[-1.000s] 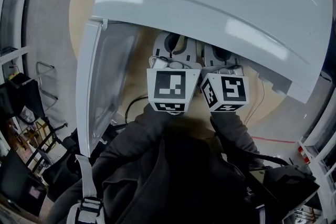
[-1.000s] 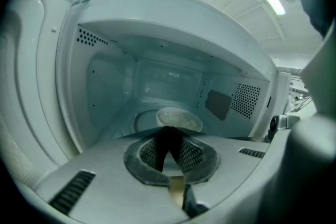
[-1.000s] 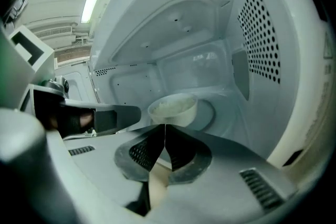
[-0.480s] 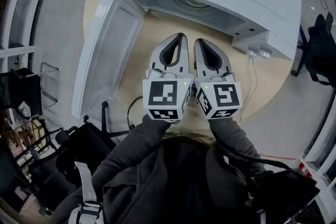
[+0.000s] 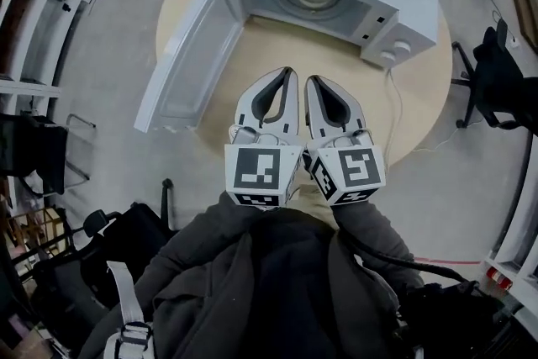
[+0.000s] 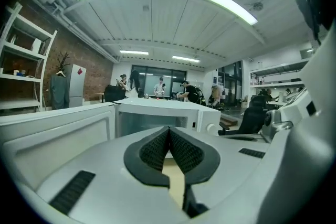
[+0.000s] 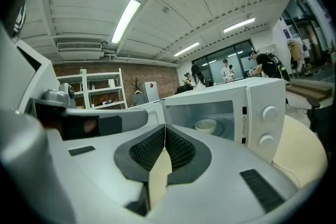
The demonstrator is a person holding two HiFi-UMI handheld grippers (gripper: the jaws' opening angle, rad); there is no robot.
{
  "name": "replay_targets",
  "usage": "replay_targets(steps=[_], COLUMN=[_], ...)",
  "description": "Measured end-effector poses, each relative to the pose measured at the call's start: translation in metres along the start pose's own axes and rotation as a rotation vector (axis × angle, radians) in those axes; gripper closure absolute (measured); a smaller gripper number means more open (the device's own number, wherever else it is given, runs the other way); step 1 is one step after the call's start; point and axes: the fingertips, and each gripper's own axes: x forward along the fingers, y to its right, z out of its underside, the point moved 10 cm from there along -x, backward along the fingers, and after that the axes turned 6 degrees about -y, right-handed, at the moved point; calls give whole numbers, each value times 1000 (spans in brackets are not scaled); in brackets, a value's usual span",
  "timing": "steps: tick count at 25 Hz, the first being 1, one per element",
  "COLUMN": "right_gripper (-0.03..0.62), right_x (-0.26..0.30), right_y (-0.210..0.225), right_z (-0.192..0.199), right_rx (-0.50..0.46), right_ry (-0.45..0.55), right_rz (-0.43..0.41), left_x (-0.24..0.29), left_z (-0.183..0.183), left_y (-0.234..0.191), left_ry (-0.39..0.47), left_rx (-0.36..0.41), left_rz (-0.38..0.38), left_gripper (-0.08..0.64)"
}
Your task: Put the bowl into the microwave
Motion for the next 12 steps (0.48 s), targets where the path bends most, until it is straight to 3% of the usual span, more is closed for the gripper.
replay_targets(steps=[12], right_gripper=[581], right_x=[-50], right_y=[-70], right_z=[6], right_rx=[-42], right_ry=[96], right_rz=[81], left_x=[-80], left_z=[3], left_y=[-9], left_ry=[62], left_rx=[33], left_rz=[73], left_gripper=[551])
